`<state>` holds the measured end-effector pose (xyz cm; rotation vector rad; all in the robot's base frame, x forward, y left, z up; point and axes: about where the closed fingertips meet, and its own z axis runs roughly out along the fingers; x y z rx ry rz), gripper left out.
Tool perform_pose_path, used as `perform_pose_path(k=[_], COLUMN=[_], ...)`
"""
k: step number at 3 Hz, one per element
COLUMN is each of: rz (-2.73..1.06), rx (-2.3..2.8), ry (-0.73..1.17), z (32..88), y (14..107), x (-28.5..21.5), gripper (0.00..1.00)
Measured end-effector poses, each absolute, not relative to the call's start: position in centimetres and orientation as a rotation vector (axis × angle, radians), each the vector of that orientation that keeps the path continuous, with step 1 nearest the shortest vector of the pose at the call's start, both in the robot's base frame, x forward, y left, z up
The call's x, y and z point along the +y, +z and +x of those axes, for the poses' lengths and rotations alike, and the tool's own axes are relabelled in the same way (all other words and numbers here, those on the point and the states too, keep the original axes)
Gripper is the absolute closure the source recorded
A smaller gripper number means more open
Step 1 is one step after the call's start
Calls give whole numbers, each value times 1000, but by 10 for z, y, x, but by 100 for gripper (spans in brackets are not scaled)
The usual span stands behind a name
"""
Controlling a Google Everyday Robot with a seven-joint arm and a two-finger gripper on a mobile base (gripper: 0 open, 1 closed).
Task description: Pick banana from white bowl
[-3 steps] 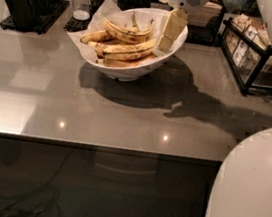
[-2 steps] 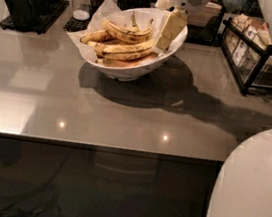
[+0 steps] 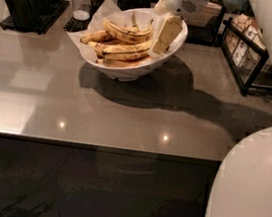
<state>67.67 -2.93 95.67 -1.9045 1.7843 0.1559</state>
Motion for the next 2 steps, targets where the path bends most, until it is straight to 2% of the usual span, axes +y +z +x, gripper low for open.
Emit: perform_pose_path(k=[2], rz=[-1904], rx=[1831], ry=[180], z=[685], y=[923], x=[-31], gripper=[18])
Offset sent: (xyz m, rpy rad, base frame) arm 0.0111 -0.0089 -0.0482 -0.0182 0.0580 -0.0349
